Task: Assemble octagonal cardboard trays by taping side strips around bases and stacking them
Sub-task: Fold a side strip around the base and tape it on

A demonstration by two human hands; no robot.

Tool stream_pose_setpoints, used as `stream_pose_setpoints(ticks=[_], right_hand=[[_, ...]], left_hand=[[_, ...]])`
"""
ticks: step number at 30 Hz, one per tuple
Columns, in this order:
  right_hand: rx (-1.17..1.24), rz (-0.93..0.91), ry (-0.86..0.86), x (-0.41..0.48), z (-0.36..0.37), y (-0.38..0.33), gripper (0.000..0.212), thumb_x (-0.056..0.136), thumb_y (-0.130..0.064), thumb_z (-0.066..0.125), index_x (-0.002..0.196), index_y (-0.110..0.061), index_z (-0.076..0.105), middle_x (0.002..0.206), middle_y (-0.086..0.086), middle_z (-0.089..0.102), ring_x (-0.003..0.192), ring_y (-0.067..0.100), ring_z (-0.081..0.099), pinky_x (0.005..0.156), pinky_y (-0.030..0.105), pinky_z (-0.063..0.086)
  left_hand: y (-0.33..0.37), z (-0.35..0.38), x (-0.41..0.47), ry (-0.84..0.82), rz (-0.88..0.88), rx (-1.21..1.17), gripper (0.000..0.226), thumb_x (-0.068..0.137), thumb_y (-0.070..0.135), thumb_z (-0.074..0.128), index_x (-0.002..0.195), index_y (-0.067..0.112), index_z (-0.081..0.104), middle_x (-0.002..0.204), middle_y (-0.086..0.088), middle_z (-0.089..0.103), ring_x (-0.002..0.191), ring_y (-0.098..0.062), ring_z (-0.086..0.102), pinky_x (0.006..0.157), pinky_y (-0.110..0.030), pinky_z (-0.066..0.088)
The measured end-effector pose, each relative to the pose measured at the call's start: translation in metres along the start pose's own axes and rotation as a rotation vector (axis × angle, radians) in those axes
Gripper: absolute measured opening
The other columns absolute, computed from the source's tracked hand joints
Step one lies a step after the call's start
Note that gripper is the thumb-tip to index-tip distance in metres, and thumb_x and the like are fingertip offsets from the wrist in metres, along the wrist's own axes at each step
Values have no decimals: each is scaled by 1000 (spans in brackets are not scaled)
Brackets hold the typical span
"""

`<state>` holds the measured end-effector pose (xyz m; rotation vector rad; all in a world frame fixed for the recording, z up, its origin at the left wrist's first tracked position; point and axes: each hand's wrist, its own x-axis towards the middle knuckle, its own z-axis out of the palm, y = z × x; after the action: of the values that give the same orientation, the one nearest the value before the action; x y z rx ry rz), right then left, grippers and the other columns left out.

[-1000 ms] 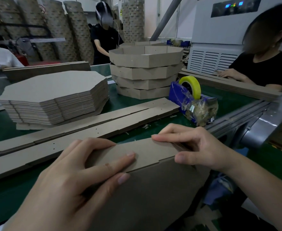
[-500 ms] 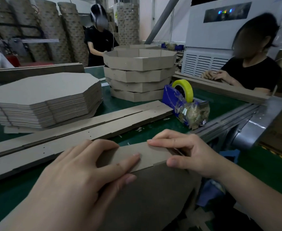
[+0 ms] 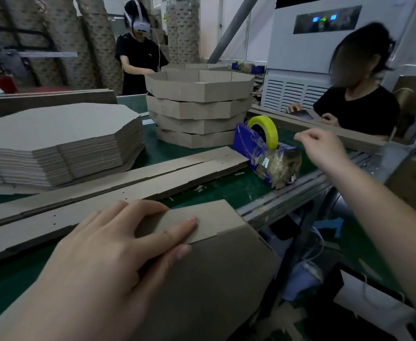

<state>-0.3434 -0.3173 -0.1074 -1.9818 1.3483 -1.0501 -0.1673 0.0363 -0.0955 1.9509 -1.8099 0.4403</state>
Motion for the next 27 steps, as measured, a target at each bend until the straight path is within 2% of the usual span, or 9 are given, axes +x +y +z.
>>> stream_pose_setpoints(ticks=[4,8,10,15,17,22,24,25,27], right_hand=[[74,225,-192,25,-2,12,27,89,-43,58,86,-21,74,68,-1,51,58,16,39,52,27,31],[331,408,-223,34,2,15,10,80,-24,70,77,-15,72,70,-3,58,38,5,30,42,21,25],[449,477,-223,35,2,13,6,78,-19,72,73,-15,72,64,-7,62,35,2,29,46,19,29],[639,499,-134,33,2,8,13,77,-20,75,72,-18,63,55,-10,44,51,5,37,59,25,39],[778,440,-94,25,4,13,11,77,-17,70,68,-17,64,54,-9,45,52,6,41,63,27,39],[1144,235,-102,-5,4,48,43,86,-3,51,46,-18,51,52,-4,48,53,8,50,85,36,51],[1068,243,-79,-12,5,55,37,88,0,52,52,-11,52,51,-1,50,54,11,52,86,38,51],[928,258,-44,-14,5,57,32,87,-1,57,56,-7,55,52,1,52,56,14,53,86,38,50],[470,280,32,-14,0,60,18,83,-9,69,65,-5,66,61,7,60,66,23,57,82,40,46]], left_hand=[[0,1,1,-4,19,-31,37,89,51,42,118,46,64,106,6,64,87,-26,64,62,-44,53],[0,2,1,-14,2,-27,37,89,53,41,118,48,63,107,7,64,87,-26,64,64,-43,53],[-1,2,2,-9,2,-33,37,89,53,41,118,47,63,107,6,64,87,-27,64,65,-43,53],[-2,1,1,-28,8,-47,38,91,56,38,120,51,60,108,9,63,91,-24,64,67,-44,53],[-2,2,1,-31,0,-55,38,91,59,35,121,52,59,109,10,62,92,-23,63,68,-44,53],[-1,1,1,-19,-9,-51,39,90,57,36,118,49,63,107,10,63,90,-24,64,67,-44,54],[0,0,2,-14,-11,-55,39,89,56,38,116,47,65,107,11,63,91,-23,64,68,-44,54],[0,0,2,-12,-9,-55,39,89,55,38,116,46,66,107,11,64,91,-23,65,68,-44,54],[1,-1,2,-14,-6,-63,40,89,54,39,116,44,66,107,11,64,92,-24,65,68,-45,54]])
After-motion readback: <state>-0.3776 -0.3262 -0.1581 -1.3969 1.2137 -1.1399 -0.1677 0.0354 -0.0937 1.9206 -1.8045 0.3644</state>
